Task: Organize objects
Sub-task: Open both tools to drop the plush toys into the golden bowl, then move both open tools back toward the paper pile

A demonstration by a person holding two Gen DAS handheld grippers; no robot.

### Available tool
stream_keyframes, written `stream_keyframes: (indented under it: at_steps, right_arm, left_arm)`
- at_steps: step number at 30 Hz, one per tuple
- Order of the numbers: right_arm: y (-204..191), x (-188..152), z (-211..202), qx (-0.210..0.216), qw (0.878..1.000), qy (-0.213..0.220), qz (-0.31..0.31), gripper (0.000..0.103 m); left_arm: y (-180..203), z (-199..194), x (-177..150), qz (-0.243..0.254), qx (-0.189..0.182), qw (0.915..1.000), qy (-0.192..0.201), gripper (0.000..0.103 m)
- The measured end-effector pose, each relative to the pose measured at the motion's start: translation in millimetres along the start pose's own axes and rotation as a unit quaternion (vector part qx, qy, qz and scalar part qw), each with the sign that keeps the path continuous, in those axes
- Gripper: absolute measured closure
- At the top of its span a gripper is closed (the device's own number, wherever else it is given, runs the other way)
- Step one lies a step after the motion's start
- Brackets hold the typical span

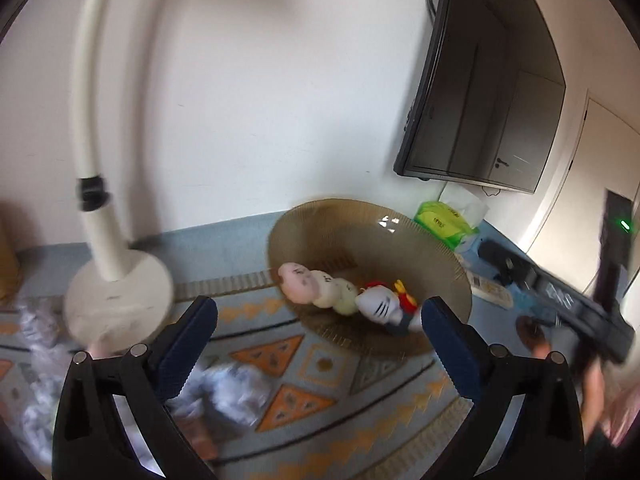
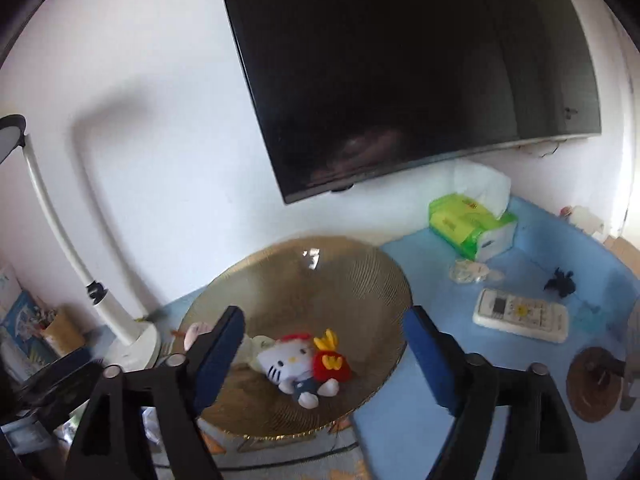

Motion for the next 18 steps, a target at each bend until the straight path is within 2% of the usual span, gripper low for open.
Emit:
stream_keyframes:
  at_steps: [1, 2, 4, 9, 11, 12, 14, 17, 18]
  right_arm:
    - [-3, 0, 4, 0.002, 1.0, 0.008, -0.006, 0.0]
    - [-9, 0, 8, 0.001, 1.0, 0.021, -0.015, 0.0]
    - [-21, 1, 25, -0.026, 0.998, 0.033, -0.043, 0.0]
    - [-42, -2, 82, -0.077, 0.991, 0.033, -0.103, 0.0]
    - [-50, -5, 104, -0.09, 0.987, 0.014, -0.13, 0.006]
    - [-54, -5, 112, -0.097, 0.984, 0.0, -0.147, 0.015]
    - [-55, -6, 119, -0.106, 0.981, -0.013, -0.164, 0.019]
    - [-48, -9, 116, -0.142, 0.974, -0.031, -0.176, 0.026]
    - [-42, -11, 109, -0.152, 0.973, -0.039, -0.172, 0.027]
  left_arm:
    - [-8, -14, -6, 0.002, 0.009, 0.9999, 0.007, 0.001]
    - [-18, -30, -16, 0.0, 0.023, 0.9996, 0.014, 0.001]
    - [-39, -57, -38, -0.009, 0.043, 0.9987, 0.025, 0.001]
    - [-91, -99, -102, -0.049, 0.081, 0.9955, 0.008, 0.001]
    - [-106, -100, -122, -0.06, 0.089, 0.9942, -0.008, 0.001]
    - [-112, -99, -129, -0.062, 0.095, 0.9934, -0.016, 0.001]
    - [-125, -92, -144, -0.075, 0.102, 0.9914, -0.035, 0.001]
    - [-138, -83, -153, -0.112, 0.071, 0.9894, -0.06, 0.001]
    - [-140, -86, -152, -0.118, 0.063, 0.9894, -0.057, 0.001]
Point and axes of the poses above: each gripper's, at about its wrist camera, not at the fingertips, and z roughly the way its jaws point, y to its right, x to its top, the point moved 3 cm from there along z, roughly the way its jaws point, and after that the axes turned 11 degrees about x, right-handed, at the moved point
